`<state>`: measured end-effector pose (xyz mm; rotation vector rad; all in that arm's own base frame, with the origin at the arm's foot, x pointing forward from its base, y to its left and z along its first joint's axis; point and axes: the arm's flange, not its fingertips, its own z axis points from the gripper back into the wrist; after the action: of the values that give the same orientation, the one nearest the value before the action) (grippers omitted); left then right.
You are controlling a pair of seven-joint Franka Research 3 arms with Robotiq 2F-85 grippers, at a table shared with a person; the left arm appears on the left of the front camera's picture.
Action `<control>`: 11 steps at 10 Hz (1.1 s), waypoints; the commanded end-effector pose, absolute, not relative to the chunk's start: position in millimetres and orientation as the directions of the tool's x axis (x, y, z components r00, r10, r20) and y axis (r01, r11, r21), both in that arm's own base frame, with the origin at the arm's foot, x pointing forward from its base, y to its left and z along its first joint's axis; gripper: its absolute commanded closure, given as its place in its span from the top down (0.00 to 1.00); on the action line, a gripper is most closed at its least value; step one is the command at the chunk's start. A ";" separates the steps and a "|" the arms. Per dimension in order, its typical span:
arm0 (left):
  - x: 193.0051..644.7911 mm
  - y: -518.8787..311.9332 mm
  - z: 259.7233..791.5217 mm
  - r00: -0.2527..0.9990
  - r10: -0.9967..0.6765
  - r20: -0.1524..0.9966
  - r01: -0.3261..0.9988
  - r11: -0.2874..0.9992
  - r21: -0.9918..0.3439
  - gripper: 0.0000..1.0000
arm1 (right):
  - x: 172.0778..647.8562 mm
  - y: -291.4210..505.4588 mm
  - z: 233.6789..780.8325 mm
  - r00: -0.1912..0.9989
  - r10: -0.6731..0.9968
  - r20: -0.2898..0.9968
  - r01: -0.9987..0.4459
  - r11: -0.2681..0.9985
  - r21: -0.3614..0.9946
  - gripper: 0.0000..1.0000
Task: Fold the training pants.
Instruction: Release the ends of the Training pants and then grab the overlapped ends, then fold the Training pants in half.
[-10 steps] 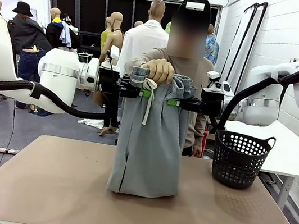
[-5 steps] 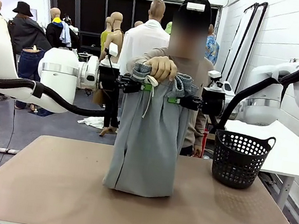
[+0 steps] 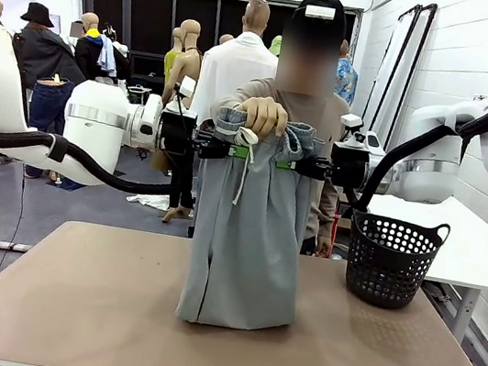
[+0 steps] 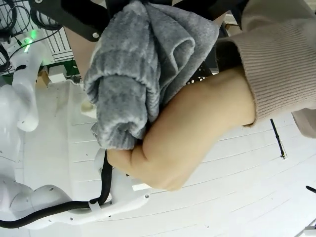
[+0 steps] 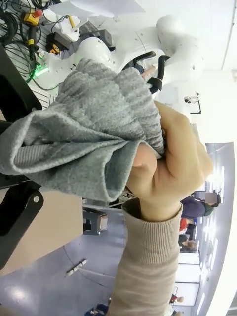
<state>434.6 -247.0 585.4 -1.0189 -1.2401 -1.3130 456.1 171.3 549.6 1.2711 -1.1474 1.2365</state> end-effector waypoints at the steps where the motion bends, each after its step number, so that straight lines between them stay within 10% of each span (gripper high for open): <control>1: 438.1 -245.1 587.6 -0.116 -0.144 0.983 0.991 0.051 0.124 0.00 | 461.2 175.0 559.2 0.027 0.024 0.999 -0.996 -0.082 0.029 0.00; 11: 435.1 -246.1 585.1 -0.124 -0.123 0.985 0.990 0.049 0.131 0.00 | 455.9 171.4 549.6 0.031 0.015 0.999 -0.997 -0.071 0.032 0.00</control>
<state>436.6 -245.4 583.6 -1.0059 -1.2327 -1.3171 456.7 170.8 547.3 1.2555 -1.1358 1.2432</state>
